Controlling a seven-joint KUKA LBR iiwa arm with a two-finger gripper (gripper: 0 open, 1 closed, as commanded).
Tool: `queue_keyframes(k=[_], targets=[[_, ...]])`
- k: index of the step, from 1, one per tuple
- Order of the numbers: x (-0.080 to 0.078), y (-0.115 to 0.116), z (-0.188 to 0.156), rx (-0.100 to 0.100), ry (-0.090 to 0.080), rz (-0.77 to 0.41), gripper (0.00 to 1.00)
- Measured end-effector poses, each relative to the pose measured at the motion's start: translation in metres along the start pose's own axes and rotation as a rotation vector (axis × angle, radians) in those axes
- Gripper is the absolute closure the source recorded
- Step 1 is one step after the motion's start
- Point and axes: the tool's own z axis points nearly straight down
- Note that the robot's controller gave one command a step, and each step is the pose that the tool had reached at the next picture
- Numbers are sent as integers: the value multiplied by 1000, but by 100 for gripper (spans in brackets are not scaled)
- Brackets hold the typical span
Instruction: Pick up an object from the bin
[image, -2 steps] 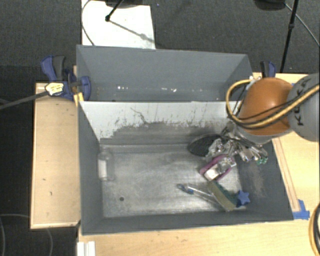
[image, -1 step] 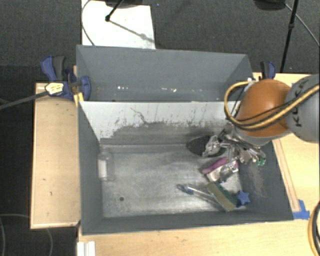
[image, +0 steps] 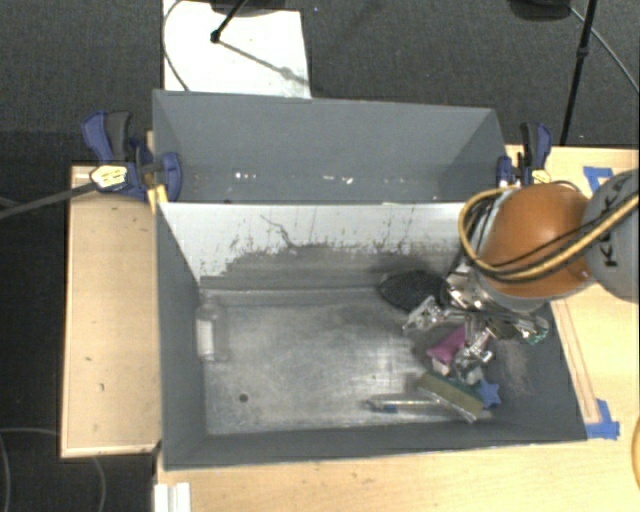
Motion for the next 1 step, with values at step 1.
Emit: queue_keyframes(k=[1], targets=[[4,-2,0,1,9,6,100]])
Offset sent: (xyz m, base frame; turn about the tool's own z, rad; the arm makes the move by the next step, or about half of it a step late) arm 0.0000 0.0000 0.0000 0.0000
